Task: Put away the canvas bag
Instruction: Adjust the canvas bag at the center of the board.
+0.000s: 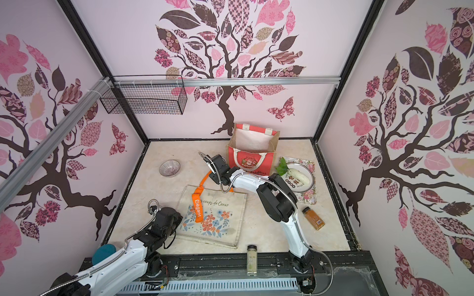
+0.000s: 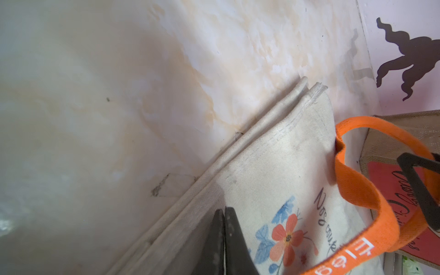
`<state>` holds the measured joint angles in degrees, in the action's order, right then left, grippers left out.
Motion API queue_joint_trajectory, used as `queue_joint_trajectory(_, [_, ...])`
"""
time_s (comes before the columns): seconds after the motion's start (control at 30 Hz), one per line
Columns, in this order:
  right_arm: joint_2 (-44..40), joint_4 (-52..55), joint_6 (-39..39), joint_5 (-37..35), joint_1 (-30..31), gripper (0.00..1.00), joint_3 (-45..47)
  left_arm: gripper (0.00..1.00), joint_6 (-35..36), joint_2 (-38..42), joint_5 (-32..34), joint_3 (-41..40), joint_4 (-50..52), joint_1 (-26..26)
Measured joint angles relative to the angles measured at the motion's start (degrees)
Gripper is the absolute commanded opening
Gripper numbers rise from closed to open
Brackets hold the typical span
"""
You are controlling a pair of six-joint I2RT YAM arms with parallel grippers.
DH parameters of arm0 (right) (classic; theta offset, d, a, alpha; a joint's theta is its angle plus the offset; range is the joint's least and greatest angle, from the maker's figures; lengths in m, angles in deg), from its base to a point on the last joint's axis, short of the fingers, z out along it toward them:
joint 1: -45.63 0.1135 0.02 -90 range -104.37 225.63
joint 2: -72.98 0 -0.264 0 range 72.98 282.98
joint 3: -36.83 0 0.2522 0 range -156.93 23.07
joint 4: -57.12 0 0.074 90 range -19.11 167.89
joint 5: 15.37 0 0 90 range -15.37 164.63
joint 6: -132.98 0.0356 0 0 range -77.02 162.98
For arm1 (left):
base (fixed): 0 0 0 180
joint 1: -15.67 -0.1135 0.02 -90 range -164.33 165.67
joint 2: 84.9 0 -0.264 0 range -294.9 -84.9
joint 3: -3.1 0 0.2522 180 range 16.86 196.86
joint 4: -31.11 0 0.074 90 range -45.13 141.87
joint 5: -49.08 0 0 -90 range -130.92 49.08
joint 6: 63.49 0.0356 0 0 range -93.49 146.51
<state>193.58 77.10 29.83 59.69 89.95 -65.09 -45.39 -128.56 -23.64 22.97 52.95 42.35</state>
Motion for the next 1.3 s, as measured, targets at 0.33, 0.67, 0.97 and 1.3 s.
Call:
queue_joint_trajectory(0.33, [-24.5, -3.96, 6.91, 8.96, 0.2, 0.99, 24.7, 0.69, 7.04, 14.14, -6.84, 4.55, 6.05, 0.0])
queue_joint_trajectory(0.67, [-37.9, -1.7, 23.39, 6.51, 0.24, 1.0, 42.16, 0.78, 17.07, -10.12, -14.12, 13.38, -2.16, 0.0])
queue_joint_trajectory(0.97, [-45.83, -3.08, 34.6, 10.19, 0.24, 1.0, 58.01, 0.43, 24.52, -24.52, -13.03, 16.87, -2.91, 0.0])
queue_joint_trajectory(1.3, [-41.81, -12.33, 37.42, 15.96, 4.35, 0.95, 59.67, 0.39, 21.18, -19.43, -8.37, 16.15, 1.95, -6.38])
